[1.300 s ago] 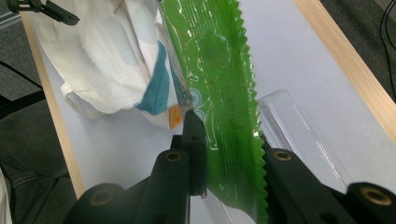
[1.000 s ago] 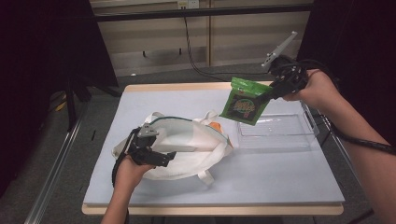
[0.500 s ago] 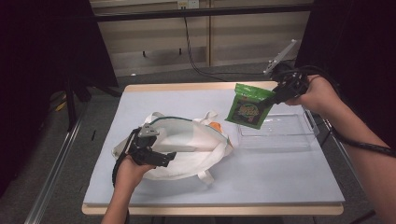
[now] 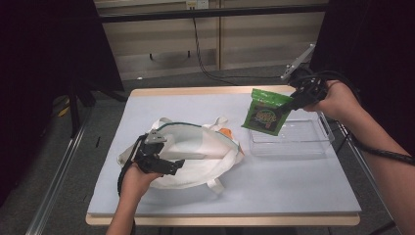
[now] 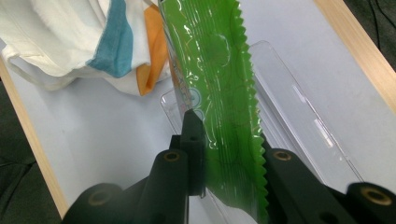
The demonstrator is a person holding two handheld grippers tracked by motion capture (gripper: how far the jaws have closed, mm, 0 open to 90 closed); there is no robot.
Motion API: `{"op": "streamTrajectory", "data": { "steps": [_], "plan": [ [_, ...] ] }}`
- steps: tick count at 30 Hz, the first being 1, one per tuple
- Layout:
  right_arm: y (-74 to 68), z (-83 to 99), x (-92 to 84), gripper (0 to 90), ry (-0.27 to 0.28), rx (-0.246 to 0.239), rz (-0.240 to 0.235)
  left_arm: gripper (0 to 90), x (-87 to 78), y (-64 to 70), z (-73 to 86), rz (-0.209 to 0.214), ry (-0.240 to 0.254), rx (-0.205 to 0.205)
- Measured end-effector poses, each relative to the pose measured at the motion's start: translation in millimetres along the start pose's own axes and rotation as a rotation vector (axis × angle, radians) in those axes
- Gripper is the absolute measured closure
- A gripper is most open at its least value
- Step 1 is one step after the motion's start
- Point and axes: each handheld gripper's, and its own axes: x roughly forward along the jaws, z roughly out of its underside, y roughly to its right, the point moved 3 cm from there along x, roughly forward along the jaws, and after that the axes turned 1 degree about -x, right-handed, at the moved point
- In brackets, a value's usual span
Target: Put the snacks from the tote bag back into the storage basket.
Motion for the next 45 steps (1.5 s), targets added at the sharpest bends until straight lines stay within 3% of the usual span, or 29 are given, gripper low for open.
{"op": "streamTrajectory", "data": {
  "steps": [21,45],
  "plan": [
    [12.7,16.9,-4.7,77.4,-0.017,0.02,0.029,3.5,0.7,0.3,0.1,0.0,-0.005,0.0],
    [17.1,27.5,1.2,77.3,-0.031,0.032,0.037,3.5,0.5,0.2,0.0,0.005,-0.007,0.004]
  ]
}}
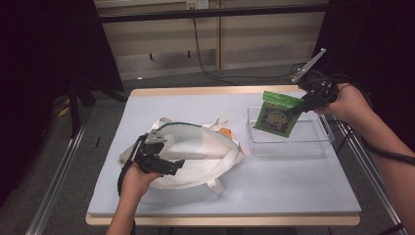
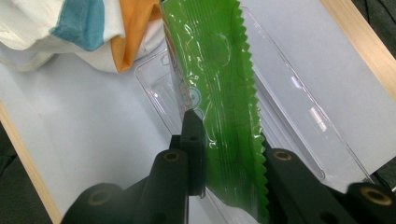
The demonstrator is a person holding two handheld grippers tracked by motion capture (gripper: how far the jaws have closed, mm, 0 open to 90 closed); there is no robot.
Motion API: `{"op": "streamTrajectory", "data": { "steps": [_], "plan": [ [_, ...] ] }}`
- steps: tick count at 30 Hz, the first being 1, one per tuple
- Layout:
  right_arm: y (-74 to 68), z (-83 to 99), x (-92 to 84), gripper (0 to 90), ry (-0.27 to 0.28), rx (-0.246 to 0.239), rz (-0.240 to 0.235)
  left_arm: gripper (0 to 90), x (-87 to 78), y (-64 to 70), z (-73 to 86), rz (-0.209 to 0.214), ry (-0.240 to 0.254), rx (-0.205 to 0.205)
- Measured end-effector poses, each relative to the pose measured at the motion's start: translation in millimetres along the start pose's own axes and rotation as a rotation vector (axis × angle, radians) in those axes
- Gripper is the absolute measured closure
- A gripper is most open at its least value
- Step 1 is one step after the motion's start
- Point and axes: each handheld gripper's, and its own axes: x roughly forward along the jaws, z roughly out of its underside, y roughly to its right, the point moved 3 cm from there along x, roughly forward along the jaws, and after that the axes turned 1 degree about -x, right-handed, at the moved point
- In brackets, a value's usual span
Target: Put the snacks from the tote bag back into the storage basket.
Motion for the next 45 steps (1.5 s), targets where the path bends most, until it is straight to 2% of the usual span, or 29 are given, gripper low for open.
{"op": "streamTrajectory", "data": {
  "steps": [8,15,25,33,43,45],
  "plan": [
    [-0.5,2.3,3.8,77.3,-0.006,-0.006,-0.002,3.5,0.3,0.2,0.2,-0.004,0.001,-0.004],
    [-1.3,5.2,6.9,77.3,-0.018,-0.045,-0.004,3.5,0.5,0.4,0.2,-0.006,-0.001,-0.005],
    [-2.8,6.6,10.5,77.3,-0.018,-0.052,-0.014,3.5,0.5,0.4,0.4,-0.006,-0.006,-0.007],
    [-4.2,8.8,16.0,77.2,-0.023,-0.117,-0.009,3.5,0.7,-0.4,0.7,-0.001,-0.007,-0.009],
    [-7.9,9.5,22.8,77.0,-0.025,-0.146,-0.017,3.4,1.0,0.1,0.5,-0.003,-0.004,-0.009],
    [-8.4,9.8,23.9,76.8,-0.025,-0.168,-0.01,3.5,0.8,-0.2,0.5,0.001,-0.006,-0.008]
  ]
}}
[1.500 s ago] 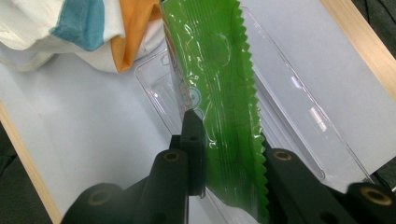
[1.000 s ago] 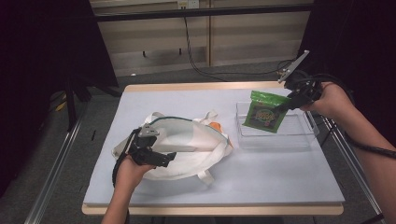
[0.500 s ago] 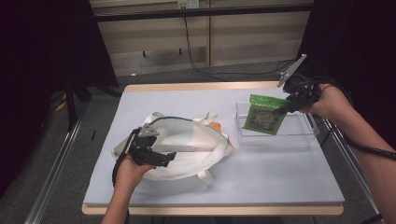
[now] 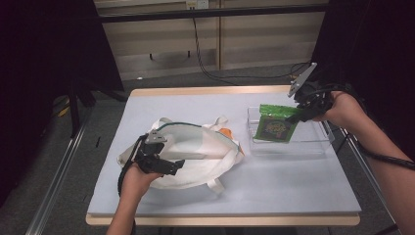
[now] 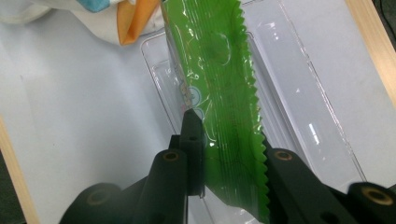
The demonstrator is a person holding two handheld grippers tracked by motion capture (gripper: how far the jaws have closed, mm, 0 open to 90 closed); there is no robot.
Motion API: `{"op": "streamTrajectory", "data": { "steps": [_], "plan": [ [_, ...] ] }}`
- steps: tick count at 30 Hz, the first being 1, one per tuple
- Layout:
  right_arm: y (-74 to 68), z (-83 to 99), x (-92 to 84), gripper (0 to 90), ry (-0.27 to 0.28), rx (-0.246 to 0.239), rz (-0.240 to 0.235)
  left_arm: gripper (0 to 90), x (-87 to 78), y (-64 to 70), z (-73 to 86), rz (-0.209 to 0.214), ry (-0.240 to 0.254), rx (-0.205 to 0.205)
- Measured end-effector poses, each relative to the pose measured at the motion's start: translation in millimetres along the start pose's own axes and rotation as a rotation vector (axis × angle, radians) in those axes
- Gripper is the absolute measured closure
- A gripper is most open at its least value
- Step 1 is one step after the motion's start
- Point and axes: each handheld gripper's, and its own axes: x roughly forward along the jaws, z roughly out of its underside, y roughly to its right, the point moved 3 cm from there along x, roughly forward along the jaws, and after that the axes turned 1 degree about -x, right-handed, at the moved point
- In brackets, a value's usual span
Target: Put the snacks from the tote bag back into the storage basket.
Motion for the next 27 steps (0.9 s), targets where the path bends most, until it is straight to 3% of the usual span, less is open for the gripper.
{"op": "streamTrajectory", "data": {
  "steps": [27],
  "plan": [
    [-4.1,-0.3,17.3,75.8,-0.01,-0.021,-0.029,3.5,1.4,0.5,0.4,0.001,-0.002,0.007]
  ]
}}
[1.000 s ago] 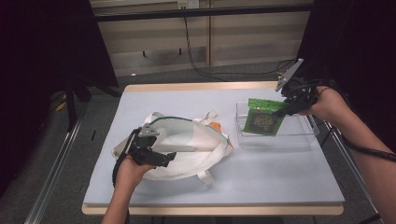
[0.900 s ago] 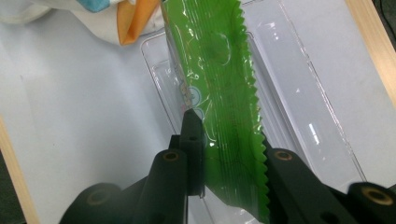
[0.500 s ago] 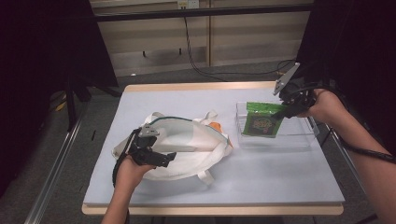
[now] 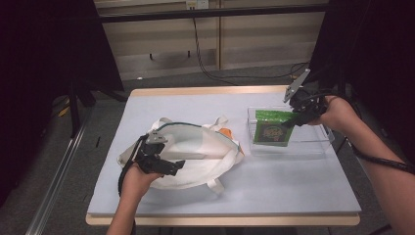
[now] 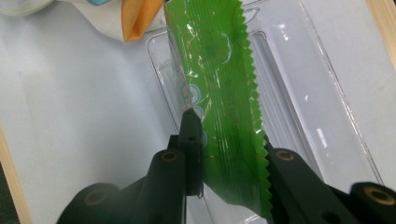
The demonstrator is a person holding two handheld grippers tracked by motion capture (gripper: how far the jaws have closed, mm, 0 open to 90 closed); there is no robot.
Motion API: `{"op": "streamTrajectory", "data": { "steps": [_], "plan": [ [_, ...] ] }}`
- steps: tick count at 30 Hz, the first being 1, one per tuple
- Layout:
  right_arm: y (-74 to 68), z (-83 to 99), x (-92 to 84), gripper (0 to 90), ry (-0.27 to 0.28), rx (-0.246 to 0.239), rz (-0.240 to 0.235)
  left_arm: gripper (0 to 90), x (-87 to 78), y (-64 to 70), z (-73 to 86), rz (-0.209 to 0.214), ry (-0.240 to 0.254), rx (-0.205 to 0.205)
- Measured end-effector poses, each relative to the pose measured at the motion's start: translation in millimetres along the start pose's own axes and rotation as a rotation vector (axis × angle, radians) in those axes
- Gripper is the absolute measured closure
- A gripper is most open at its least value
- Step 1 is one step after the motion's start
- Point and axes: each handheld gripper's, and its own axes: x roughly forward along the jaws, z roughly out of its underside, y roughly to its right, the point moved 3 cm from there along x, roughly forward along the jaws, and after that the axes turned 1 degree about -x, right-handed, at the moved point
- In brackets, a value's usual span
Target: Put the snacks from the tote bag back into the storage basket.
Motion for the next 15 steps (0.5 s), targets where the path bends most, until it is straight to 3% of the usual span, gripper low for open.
{"op": "streamTrajectory", "data": {
  "steps": [15],
  "plan": [
    [-1.0,4.1,7.8,75.2,-0.003,0.0,-0.008,3.4,0.6,0.6,0.2,0.003,-0.004,0.005]
  ]
}}
